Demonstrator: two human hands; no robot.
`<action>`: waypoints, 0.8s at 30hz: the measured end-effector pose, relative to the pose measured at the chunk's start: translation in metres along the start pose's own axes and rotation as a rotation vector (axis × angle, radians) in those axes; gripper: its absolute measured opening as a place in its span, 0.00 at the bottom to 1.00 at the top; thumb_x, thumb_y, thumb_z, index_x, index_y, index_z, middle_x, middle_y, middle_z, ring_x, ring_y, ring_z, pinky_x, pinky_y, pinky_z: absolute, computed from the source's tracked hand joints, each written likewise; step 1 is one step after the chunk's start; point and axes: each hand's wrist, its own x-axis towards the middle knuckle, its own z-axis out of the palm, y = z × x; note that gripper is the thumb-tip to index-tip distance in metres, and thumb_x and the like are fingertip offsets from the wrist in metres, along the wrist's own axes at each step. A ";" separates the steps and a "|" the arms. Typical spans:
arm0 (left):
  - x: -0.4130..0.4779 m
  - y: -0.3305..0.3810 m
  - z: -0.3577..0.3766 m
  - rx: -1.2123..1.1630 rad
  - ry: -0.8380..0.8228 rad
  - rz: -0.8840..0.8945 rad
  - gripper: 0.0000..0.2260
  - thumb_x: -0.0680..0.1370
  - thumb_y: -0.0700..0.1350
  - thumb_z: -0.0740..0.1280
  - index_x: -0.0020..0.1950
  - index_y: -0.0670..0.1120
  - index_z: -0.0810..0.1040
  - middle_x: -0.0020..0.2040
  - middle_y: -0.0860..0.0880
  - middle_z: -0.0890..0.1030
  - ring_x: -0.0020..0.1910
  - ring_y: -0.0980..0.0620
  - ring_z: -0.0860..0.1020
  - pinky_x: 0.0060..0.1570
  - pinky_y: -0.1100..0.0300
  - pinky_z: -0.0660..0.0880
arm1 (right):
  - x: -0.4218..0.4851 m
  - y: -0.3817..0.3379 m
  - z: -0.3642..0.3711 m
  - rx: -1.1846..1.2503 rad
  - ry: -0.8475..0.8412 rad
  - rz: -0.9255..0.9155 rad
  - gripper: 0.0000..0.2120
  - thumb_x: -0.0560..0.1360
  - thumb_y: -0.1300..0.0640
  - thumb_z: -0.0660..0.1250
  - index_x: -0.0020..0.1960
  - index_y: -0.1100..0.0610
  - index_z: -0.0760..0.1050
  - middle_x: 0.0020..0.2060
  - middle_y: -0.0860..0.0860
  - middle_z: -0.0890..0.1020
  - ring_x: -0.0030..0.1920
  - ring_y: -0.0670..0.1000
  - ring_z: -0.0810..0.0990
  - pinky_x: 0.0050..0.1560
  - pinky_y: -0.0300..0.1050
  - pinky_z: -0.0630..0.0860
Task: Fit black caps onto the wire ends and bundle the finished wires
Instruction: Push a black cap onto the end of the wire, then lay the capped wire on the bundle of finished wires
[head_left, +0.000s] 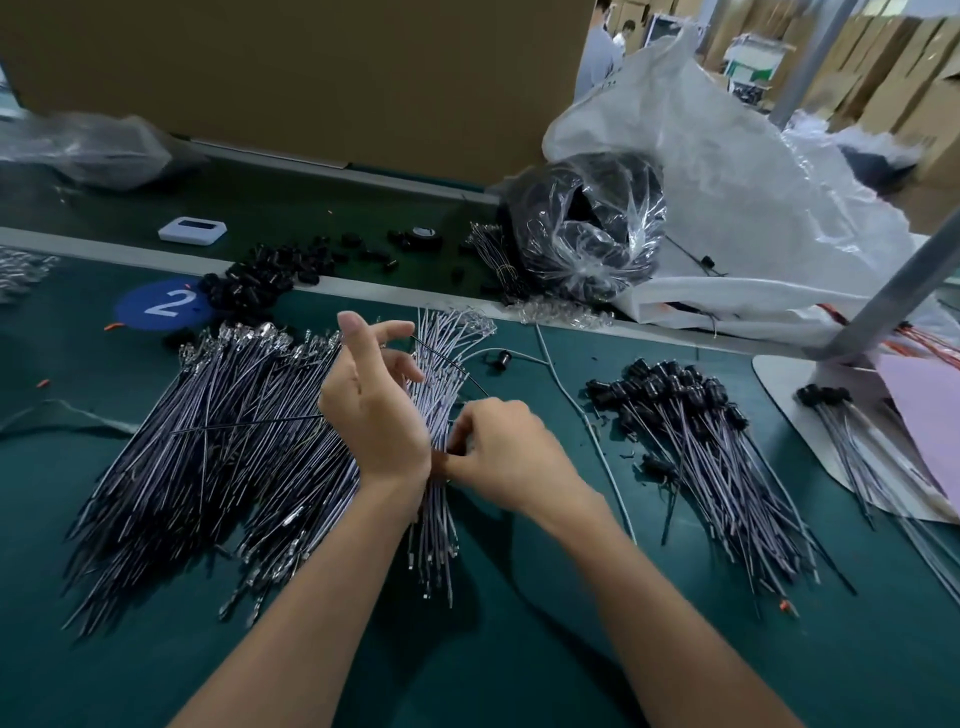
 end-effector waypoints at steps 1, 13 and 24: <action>0.000 0.000 0.000 0.003 0.001 -0.001 0.25 0.83 0.58 0.51 0.40 0.47 0.82 0.26 0.47 0.75 0.24 0.56 0.70 0.29 0.62 0.65 | 0.002 -0.002 0.004 0.031 -0.020 0.007 0.11 0.70 0.45 0.72 0.37 0.53 0.79 0.37 0.52 0.83 0.43 0.55 0.81 0.44 0.49 0.79; -0.001 -0.001 0.002 0.019 -0.056 -0.037 0.24 0.83 0.56 0.54 0.40 0.45 0.82 0.25 0.51 0.76 0.24 0.57 0.73 0.27 0.65 0.69 | 0.008 0.007 0.010 0.115 0.059 0.082 0.13 0.72 0.46 0.71 0.36 0.54 0.81 0.35 0.52 0.84 0.41 0.56 0.81 0.44 0.50 0.80; 0.000 -0.003 0.003 0.043 -0.056 -0.063 0.21 0.83 0.54 0.57 0.37 0.48 0.81 0.26 0.52 0.77 0.25 0.57 0.74 0.27 0.66 0.69 | 0.003 0.033 -0.020 0.925 0.097 0.019 0.07 0.77 0.65 0.65 0.43 0.60 0.81 0.36 0.53 0.85 0.29 0.47 0.78 0.29 0.36 0.72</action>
